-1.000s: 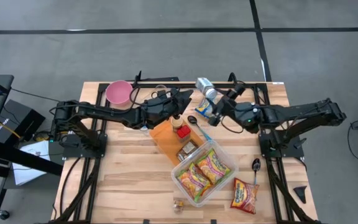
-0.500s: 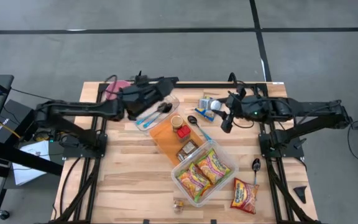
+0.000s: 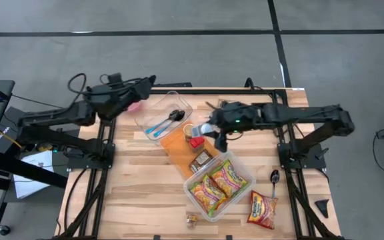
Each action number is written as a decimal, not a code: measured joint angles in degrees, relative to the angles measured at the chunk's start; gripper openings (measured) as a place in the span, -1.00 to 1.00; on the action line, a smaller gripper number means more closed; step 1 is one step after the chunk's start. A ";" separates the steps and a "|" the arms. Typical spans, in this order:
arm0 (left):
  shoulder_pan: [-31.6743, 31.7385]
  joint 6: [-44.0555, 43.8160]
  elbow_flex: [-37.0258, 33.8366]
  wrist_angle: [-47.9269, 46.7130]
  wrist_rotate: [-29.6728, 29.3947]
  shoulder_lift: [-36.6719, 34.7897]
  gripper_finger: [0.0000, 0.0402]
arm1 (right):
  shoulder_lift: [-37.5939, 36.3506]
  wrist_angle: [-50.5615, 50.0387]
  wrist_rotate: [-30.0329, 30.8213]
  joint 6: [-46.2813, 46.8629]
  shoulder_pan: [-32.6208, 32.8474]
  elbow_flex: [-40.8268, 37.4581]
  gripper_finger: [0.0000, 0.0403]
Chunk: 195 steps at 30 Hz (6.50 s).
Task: Pick & Place Food Item
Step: Put the white seasoning bottle into the orange bin, then put the blue noodle pack into the bottom transparent bin
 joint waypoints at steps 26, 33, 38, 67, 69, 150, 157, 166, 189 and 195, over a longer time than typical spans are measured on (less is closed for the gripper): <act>-0.01 0.04 -0.02 -19.33 -2.15 -4.24 0.54 | 28.73 -6.15 -13.26 1.09 1.27 18.93 -0.05; -0.02 0.04 -0.02 -20.18 -2.24 -4.24 0.54 | 29.80 -7.74 -13.01 -0.37 -0.30 18.98 -0.05; -0.02 0.04 -0.02 -20.21 -2.40 -4.24 0.54 | 30.28 -7.68 -13.09 -3.25 -2.00 19.09 -0.05; -0.02 -0.72 -0.02 -20.27 -2.16 -4.22 0.54 | 30.45 -6.48 -19.47 -13.03 -4.18 22.98 -0.05; -0.02 -1.12 -0.02 -20.28 -2.16 -4.22 0.54 | 30.45 -8.58 -19.43 -13.03 -4.18 25.68 -0.05; -0.50 -0.25 0.00 -23.83 -3.51 -8.65 0.54 | 50.04 -21.11 -22.11 -19.54 -10.89 44.53 0.04; -0.50 -0.25 0.00 -23.90 -3.51 -8.65 0.54 | 50.04 -21.26 -22.27 -19.49 -10.86 44.53 0.12; -0.50 -0.25 0.00 -23.92 -3.32 -8.65 0.54 | 50.04 -22.32 -22.27 -19.52 -10.86 44.53 0.13; -0.50 -0.23 0.00 -23.94 -1.83 -8.65 0.54 | 49.96 -22.42 -22.27 -18.02 -11.24 44.53 0.18; -0.50 -0.22 -0.01 -23.94 -1.70 -8.65 0.54 | 49.89 -22.88 -22.22 -18.03 -11.24 44.57 0.39</act>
